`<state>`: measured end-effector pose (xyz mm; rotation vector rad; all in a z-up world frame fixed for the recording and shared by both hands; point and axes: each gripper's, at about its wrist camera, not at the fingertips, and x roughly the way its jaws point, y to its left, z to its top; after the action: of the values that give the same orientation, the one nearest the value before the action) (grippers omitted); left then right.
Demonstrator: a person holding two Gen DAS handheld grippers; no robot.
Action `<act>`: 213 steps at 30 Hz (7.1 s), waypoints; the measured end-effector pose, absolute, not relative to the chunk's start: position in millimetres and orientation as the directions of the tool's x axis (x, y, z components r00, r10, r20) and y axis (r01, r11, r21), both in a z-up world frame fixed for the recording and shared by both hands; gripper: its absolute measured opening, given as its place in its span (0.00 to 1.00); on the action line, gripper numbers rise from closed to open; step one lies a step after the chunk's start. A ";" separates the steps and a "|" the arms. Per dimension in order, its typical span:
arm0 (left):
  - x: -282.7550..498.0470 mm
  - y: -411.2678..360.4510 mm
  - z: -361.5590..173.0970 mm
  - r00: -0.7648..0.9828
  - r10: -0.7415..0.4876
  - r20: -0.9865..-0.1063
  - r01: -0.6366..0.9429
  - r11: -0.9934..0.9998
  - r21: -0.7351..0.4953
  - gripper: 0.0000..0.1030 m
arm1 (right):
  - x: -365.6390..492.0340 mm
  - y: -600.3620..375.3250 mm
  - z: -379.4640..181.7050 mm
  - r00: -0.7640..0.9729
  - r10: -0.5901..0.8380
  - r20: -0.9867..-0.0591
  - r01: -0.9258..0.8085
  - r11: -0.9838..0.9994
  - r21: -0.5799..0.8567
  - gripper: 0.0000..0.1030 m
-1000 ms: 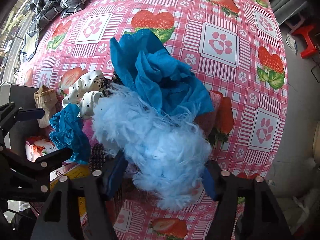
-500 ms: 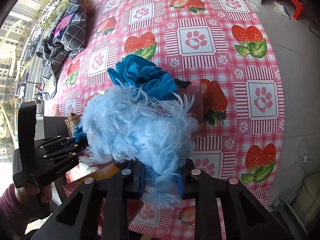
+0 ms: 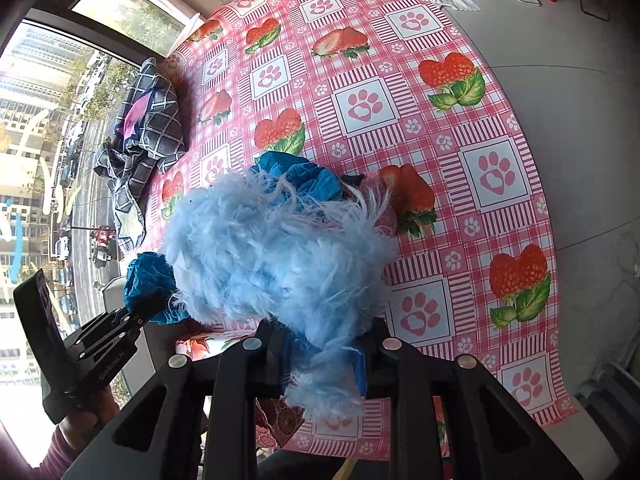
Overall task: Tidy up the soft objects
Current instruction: 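Grasp the fluffy light-blue plush with the right tool while the left tool grasps the blue cloth, then lift the plush and blue cloth with both tools toward the white box, then carry both held items over the open white box, then open the right tool dropping the plush while the left tool releases the blue cloth into the box, then move both tools back to the remaining soft items on the table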
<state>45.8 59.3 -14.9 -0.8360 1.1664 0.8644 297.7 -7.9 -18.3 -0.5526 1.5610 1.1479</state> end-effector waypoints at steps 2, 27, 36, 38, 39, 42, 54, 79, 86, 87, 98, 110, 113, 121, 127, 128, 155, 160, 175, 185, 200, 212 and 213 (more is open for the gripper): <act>48.0 58.8 -11.9 0.175 0.140 -0.975 -0.897 0.431 -0.100 0.17 | 294.8 -12.0 -14.5 -0.320 0.217 -0.922 -0.815 0.434 0.384 0.24; 61.9 32.0 38.5 0.235 0.245 -0.941 -0.822 0.567 -0.058 0.17 | 277.9 -96.5 13.3 -0.209 0.286 -0.935 -0.744 0.574 0.342 0.24; 99.7 5.7 52.9 0.245 0.272 -0.931 -0.805 0.592 -0.038 0.17 | 294.8 -127.6 18.9 -0.209 0.306 -0.929 -0.743 0.568 0.354 0.24; 111.3 -3.0 56.5 0.245 0.276 -0.929 -0.800 0.599 -0.033 0.17 | 300.6 -135.8 20.7 -0.208 0.305 -0.929 -0.748 0.563 0.352 0.24; 117.2 -8.0 58.1 0.248 0.276 -0.929 -0.797 0.603 -0.034 0.17 | 303.7 -140.4 21.9 -0.209 0.305 -0.929 -0.749 0.560 0.353 0.24; 136.6 -24.0 63.1 0.255 0.280 -0.926 -0.782 0.623 -0.027 0.17 | 313.9 -151.3 25.4 -0.203 0.307 -0.930 -0.761 0.548 0.348 0.24; 187.1 -79.3 72.9 0.333 0.168 -0.928 -0.671 0.733 -0.108 0.17 | 341.5 -195.5 28.1 -0.194 0.318 -0.928 -0.755 0.555 0.348 0.24; 122.4 -148.0 44.4 0.212 0.108 -0.971 -0.737 0.671 -0.086 0.17 | 285.9 -208.6 -6.6 -0.299 0.179 -0.937 -0.867 0.359 0.345 0.24; 70.7 -144.2 44.5 0.191 0.146 -0.971 -0.819 0.569 -0.076 0.17 | 241.4 -197.8 -7.1 -0.312 0.141 -0.940 -0.906 0.254 0.339 0.24; 63.2 -144.2 43.4 0.187 0.149 -0.971 -0.827 0.557 -0.074 0.17 | 234.0 -196.1 -7.5 -0.314 0.136 -0.940 -0.909 0.242 0.339 0.24; -37.8 -123.8 39.0 0.146 0.203 -0.968 -0.901 0.432 -0.045 0.17 | 140.7 -171.3 -18.1 -0.332 0.067 -0.941 -0.934 0.119 0.337 0.24; -146.5 -76.6 38.7 0.104 0.227 -0.968 -0.944 0.329 -0.024 0.17 | 39.8 -120.6 -4.5 -0.320 0.069 -0.945 -0.947 0.014 0.322 0.24; -169.0 -68.8 35.4 0.093 0.224 -0.970 -0.954 0.300 -0.023 0.17 | 13.6 -105.3 -1.0 -0.315 0.067 -0.947 -0.949 -0.032 0.313 0.24; -211.7 -58.0 22.3 0.066 0.202 -0.977 -0.965 0.260 -0.011 0.17 | -43.8 -68.5 7.9 -0.304 0.060 -0.951 -0.946 -0.134 0.294 0.24; -225.2 -55.1 8.4 0.065 0.155 -0.986 -0.964 0.264 -0.022 0.17 | -68.9 -44.1 8.5 -0.296 0.057 -0.954 -0.948 -0.140 0.285 0.24; -225.6 -54.5 5.9 0.063 0.147 -0.987 -0.964 0.266 -0.022 0.17 | -72.0 -40.9 8.8 -0.290 0.059 -0.955 -0.950 -0.142 0.279 0.24; -218.5 -35.3 -16.4 0.067 0.064 -0.996 -0.951 0.305 -0.044 0.17 | -96.8 -6.0 -7.1 -0.288 0.012 -0.957 -0.950 -0.131 0.284 0.24; -213.4 -35.3 -16.8 0.066 0.059 -0.996 -0.947 0.320 -0.044 0.17 | -97.9 -5.5 -11.0 -0.293 -0.003 -0.956 -0.948 -0.126 0.291 0.24; -207.8 -34.3 -17.6 0.057 0.052 -0.997 -0.944 0.329 -0.037 0.18 | -108.5 0.5 -12.8 -0.324 -0.004 -0.946 -0.936 -0.144 0.321 0.25; -215.3 -31.4 -10.0 0.101 0.084 -0.991 -0.951 0.300 -0.072 0.79 | -94.8 6.0 -1.4 -0.317 0.055 -0.947 -0.946 -0.082 0.313 0.78; -213.6 -5.1 32.1 0.341 0.193 -0.920 -0.925 0.245 -0.292 1.00 | -22.0 -1.8 46.4 -0.281 0.206 -0.937 -0.945 0.111 0.308 1.00; -112.6 11.9 38.5 0.424 0.114 -0.899 -0.848 0.400 -0.349 1.00 | 143.1 -50.2 96.0 -0.091 0.297 -0.950 -0.869 0.442 0.222 1.00; -102.7 13.2 35.5 0.420 0.103 -0.902 -0.846 0.403 -0.349 1.00 | 160.0 -54.2 93.6 -0.071 0.287 -0.955 -0.854 0.477 0.207 1.00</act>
<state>-102.7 13.2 35.5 -0.9638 0.9416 0.7267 160.0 -54.2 93.6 -0.5608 1.3209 1.0248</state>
